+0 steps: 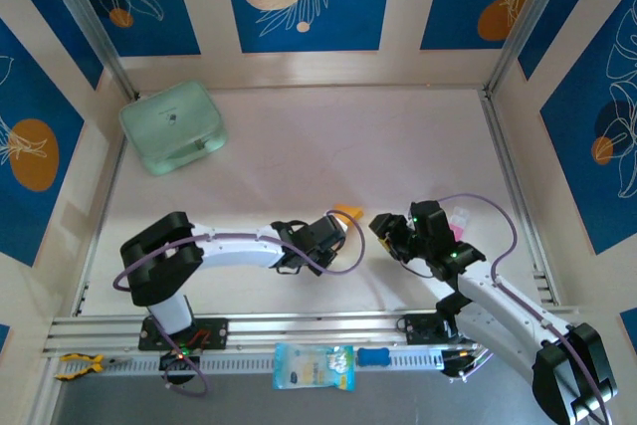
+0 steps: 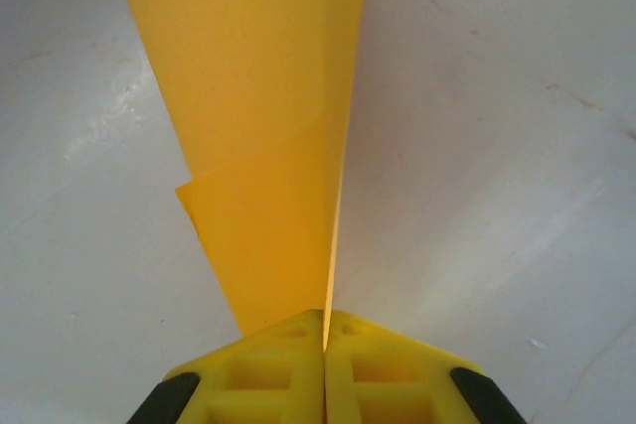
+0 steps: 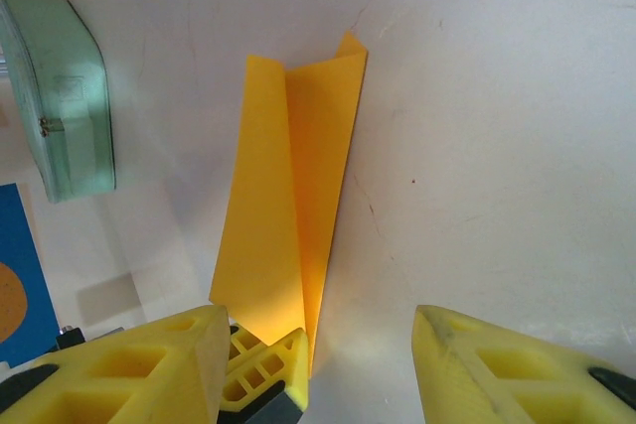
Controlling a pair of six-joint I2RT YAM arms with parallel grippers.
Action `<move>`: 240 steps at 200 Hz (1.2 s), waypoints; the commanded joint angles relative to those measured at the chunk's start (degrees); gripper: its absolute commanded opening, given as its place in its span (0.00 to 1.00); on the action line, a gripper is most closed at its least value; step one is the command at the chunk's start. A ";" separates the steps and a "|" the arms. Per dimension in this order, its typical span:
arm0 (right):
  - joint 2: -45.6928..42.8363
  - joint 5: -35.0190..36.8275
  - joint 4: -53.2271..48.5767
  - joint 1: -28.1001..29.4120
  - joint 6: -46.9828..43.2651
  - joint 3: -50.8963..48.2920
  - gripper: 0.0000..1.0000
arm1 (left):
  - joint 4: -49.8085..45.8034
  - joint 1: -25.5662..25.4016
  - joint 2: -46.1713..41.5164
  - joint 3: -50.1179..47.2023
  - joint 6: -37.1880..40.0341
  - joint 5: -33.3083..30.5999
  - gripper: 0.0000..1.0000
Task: Fold a paper plane with a square sheet of paper (pick it up from the middle)
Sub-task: Fold the wing for the fifth time at the center of the table.
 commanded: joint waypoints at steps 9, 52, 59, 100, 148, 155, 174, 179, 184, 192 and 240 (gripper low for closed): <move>-0.72 0.61 0.40 1.02 1.19 -1.01 0.52 | 1.40 1.47 0.25 -0.49 -0.92 4.19 0.08; 0.44 0.23 2.51 2.09 1.39 -1.63 0.52 | 4.65 4.53 0.10 -2.58 -1.77 13.47 0.08; 0.73 0.02 2.92 2.26 1.21 -1.70 0.52 | 5.38 5.11 0.03 -3.07 -2.02 15.01 0.08; 4.11 -1.20 5.87 2.63 0.41 -1.94 0.52 | 8.69 8.71 0.45 -4.97 -2.99 23.80 0.07; 9.88 -5.22 10.24 2.28 -2.70 -1.12 0.47 | 12.66 13.25 3.15 -4.96 -3.14 39.14 0.06; 10.74 -6.01 11.00 2.19 -3.24 -1.02 0.46 | 13.12 13.80 3.76 -4.78 -3.29 40.64 0.06; 13.14 -7.99 13.01 2.10 -4.75 -0.39 0.43 | 14.30 15.02 5.05 -4.54 -3.85 44.52 0.05; 13.85 -8.56 13.52 2.10 -5.34 -0.17 0.42 | 14.55 15.25 5.39 -4.44 -3.96 45.44 0.05; 14.72 -9.12 14.03 2.11 -5.80 0.07 0.41 | 14.77 15.42 5.65 -4.44 -4.10 46.14 0.05; 16.10 -10.08 14.84 2.15 -6.71 0.57 0.39 | 15.09 15.68 6.03 -4.41 -4.47 46.98 0.05; 24.98 -15.04 22.75 2.62 -9.69 3.10 0.25 | 17.65 17.02 7.36 -4.85 -6.35 51.50 0.04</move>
